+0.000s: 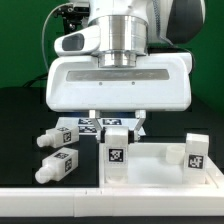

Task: Assemble square table

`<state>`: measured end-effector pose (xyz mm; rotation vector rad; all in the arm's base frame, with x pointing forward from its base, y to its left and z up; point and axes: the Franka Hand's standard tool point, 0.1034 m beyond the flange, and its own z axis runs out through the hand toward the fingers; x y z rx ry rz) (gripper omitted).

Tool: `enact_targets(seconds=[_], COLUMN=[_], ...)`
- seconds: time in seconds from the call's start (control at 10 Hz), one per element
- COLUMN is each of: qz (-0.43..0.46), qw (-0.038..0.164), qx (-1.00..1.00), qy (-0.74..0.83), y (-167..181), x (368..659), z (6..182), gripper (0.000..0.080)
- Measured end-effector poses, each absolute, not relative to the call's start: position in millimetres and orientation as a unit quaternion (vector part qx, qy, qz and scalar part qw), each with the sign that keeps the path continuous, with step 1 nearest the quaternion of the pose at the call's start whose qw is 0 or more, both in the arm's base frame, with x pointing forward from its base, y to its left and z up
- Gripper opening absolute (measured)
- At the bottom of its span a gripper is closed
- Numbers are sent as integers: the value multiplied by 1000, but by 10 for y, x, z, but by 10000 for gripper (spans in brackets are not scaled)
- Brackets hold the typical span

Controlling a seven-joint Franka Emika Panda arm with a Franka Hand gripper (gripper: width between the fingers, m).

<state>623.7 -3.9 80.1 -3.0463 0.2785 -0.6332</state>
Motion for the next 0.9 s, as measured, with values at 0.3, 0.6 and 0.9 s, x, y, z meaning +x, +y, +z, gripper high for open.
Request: enact_targets(seconds=[0.3,0.6,0.9], qz=[-225,-199,-114], qw=[2,11,40], qx=[-971,-976,-989], qy=[85,86,91], y=[-12,17,25], x=[6247,6246,6387], z=[794,786,909], gripper=[285,443,633])
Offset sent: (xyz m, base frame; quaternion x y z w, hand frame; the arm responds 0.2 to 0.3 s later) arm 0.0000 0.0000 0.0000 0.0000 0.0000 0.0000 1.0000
